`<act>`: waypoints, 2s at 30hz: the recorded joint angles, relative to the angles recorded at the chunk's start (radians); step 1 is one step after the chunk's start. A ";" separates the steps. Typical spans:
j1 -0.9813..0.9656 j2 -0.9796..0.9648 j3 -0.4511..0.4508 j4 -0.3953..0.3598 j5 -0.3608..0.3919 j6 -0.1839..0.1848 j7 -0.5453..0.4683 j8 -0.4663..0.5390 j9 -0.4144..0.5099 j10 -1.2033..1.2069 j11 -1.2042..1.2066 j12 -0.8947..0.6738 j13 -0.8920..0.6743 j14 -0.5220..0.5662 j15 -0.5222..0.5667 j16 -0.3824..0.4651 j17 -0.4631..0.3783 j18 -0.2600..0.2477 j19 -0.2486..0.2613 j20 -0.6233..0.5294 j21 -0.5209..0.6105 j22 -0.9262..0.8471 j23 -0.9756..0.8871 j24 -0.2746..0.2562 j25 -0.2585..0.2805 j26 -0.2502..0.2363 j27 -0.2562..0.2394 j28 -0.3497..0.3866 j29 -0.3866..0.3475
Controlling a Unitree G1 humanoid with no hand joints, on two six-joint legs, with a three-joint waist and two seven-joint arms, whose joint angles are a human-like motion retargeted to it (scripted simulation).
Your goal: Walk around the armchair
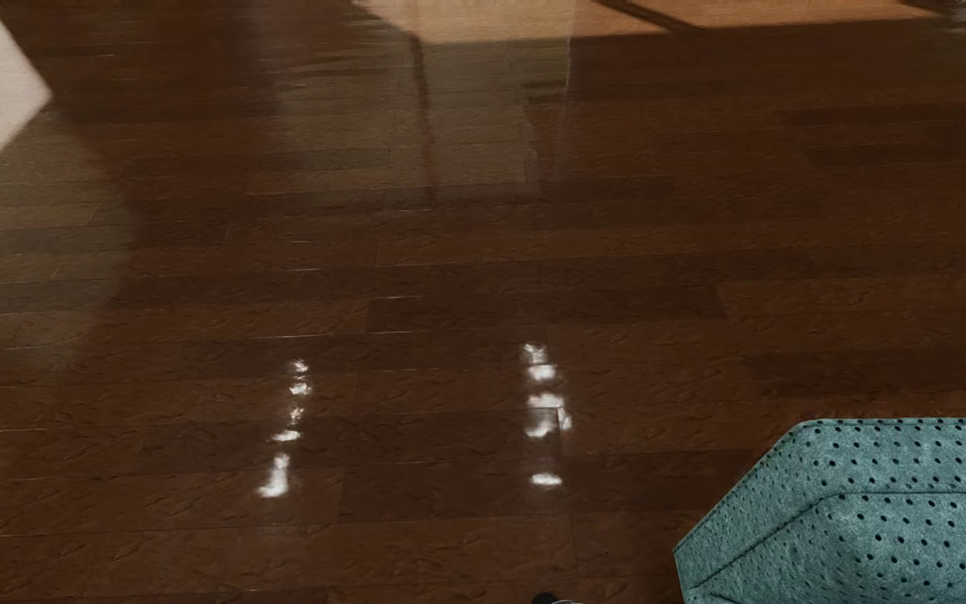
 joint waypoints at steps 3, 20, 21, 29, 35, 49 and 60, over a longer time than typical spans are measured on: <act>0.010 -0.005 0.082 0.044 0.060 0.038 0.000 0.000 -0.013 0.092 0.098 0.042 -0.017 0.166 0.055 -0.051 0.003 0.000 0.000 0.036 0.036 0.014 0.061 0.000 0.000 0.000 0.000 0.000 0.000; -0.573 0.566 0.262 0.074 0.143 -0.031 0.000 0.000 0.027 -0.036 0.067 0.023 -0.115 0.188 -0.263 0.061 -0.026 0.000 0.000 0.170 -0.107 0.017 -0.326 0.000 0.000 0.000 0.000 0.000 0.000; -0.559 0.581 0.275 0.069 0.131 -0.033 0.000 0.000 0.022 -0.052 0.075 0.038 -0.103 0.163 -0.271 0.048 -0.021 0.000 0.000 0.169 -0.097 0.020 -0.243 0.000 0.000 0.000 0.000 0.000 0.000; -0.444 0.297 0.173 -0.003 0.031 -0.064 0.000 0.000 -0.027 0.010 0.632 0.108 0.039 0.222 0.128 -0.031 -0.026 0.000 0.000 0.001 -0.097 0.105 0.090 0.000 0.000 0.000 0.000 0.000 0.000; -0.247 -0.058 0.019 0.026 0.019 -0.030 0.000 0.000 0.019 -0.042 0.967 0.065 0.004 0.126 -0.243 0.058 -0.006 0.000 0.000 0.000 -0.146 0.131 -0.081 0.000 0.000 0.000 0.000 0.000 0.000; 0.014 0.005 -0.006 0.028 0.006 0.081 0.000 0.000 -0.002 -0.018 0.062 -0.039 -0.047 0.022 0.008 0.080 -0.027 0.000 0.000 0.188 -0.088 0.071 0.045 0.000 0.000 0.000 0.000 0.000 0.000; -0.422 0.369 0.158 0.083 0.103 0.033 0.000 0.000 0.034 0.584 0.057 -0.017 -0.137 0.548 -0.161 0.048 -0.069 0.000 0.000 0.132 -0.153 -0.053 -0.157 0.000 0.000 0.000 0.000 0.000 0.000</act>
